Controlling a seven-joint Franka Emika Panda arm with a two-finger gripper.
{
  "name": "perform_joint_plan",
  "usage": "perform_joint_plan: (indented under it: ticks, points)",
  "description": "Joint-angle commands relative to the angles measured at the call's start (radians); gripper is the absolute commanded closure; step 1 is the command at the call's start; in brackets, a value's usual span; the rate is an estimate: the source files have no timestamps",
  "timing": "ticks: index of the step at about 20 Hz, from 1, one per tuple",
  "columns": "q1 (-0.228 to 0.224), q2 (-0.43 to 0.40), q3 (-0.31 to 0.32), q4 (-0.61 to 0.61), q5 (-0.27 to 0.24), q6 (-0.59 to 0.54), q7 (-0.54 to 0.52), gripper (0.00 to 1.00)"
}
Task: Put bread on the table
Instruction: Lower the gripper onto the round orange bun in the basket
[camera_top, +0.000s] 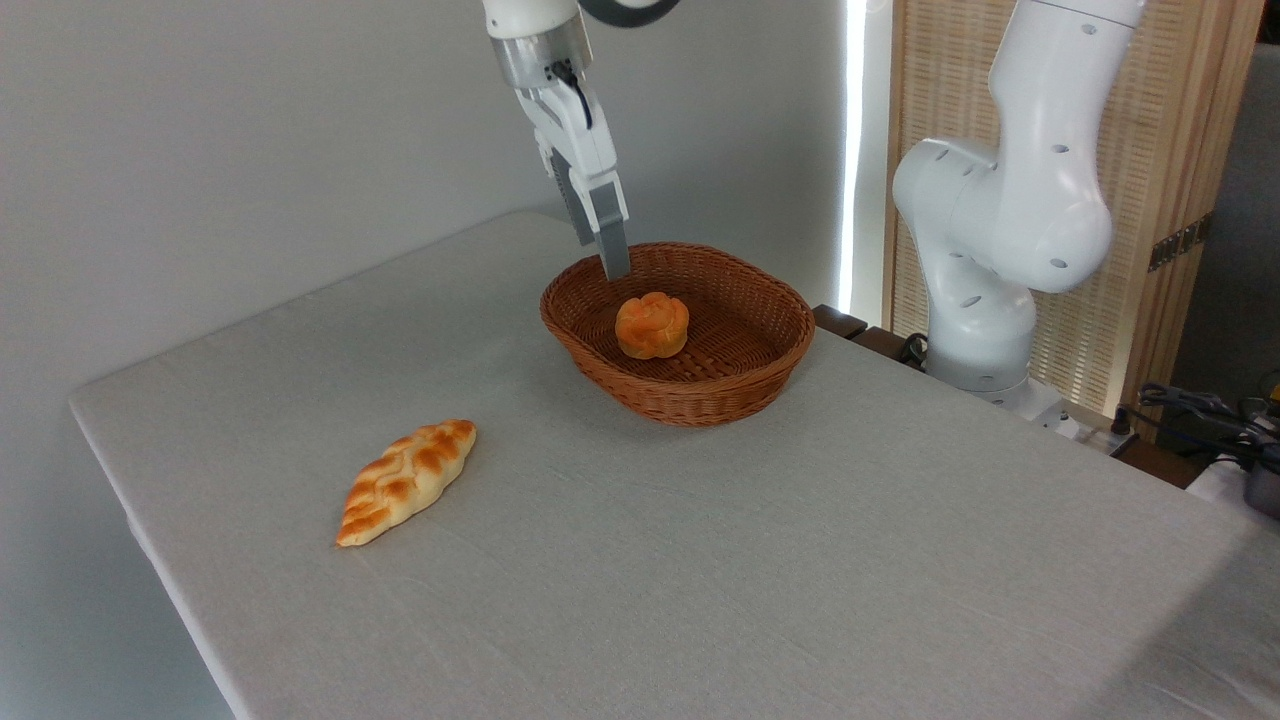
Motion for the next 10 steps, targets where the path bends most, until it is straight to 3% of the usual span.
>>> perform_joint_plan:
  ticks: [1,6,10]
  points:
    - [0.008,-0.010,-0.069,-0.085,-0.012,0.095,-0.026,0.00]
    - [0.011,0.001,-0.083,-0.136,0.009,0.146,-0.023,0.00]
    - [0.011,0.010,-0.086,-0.159,0.060,0.143,-0.026,0.00]
